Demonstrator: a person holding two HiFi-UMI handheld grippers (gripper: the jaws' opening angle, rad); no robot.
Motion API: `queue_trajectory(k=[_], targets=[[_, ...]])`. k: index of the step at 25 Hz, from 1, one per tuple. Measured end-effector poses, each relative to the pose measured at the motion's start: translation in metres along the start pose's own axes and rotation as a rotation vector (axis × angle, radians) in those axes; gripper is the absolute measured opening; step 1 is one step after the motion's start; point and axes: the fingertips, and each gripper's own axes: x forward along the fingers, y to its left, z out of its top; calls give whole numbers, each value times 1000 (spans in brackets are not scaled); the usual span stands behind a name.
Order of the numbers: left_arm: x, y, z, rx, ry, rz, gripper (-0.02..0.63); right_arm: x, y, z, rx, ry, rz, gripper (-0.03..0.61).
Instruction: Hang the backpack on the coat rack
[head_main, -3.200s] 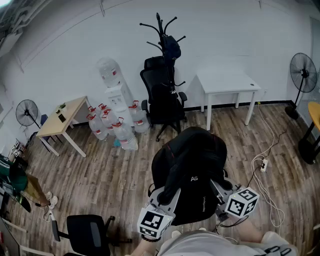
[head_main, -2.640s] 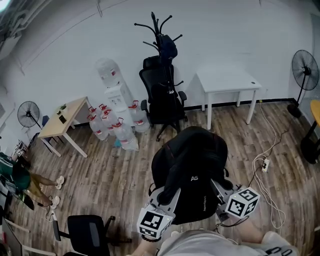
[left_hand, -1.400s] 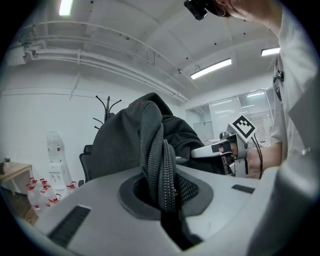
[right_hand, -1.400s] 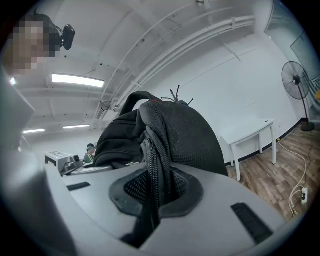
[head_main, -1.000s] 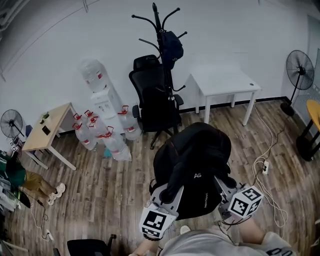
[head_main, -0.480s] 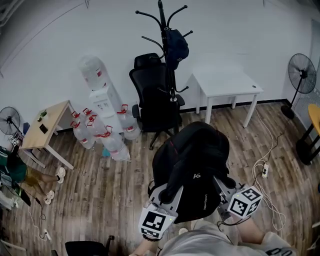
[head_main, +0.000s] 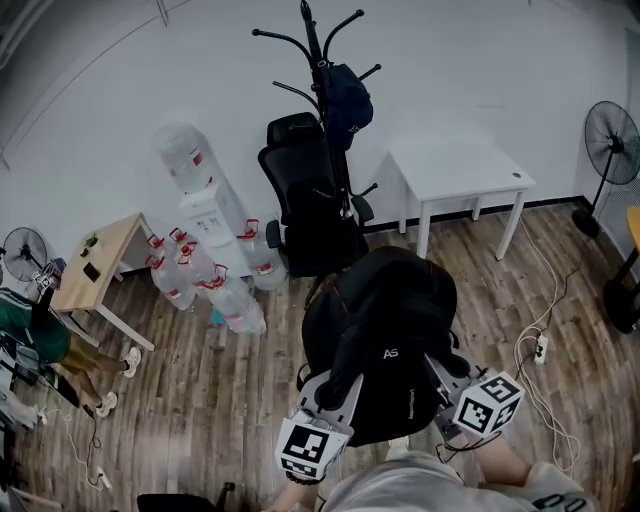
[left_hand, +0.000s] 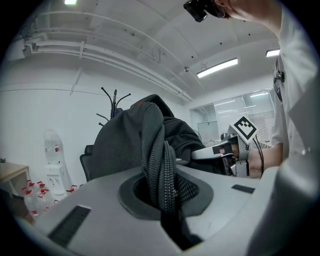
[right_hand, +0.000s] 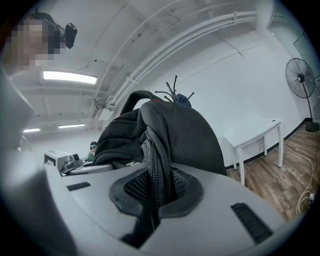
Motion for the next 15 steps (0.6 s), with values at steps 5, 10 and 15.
queue_trajectory(k=[5, 10, 15], targets=[[34, 22, 3, 13, 14, 37, 35, 28, -28, 20, 4, -5, 37, 31], [67, 42, 14, 10, -1, 79, 35, 56, -52, 41, -13, -7, 77, 31], [97, 60, 18, 3, 1, 120, 35, 81, -75, 58, -27, 3, 110, 31]])
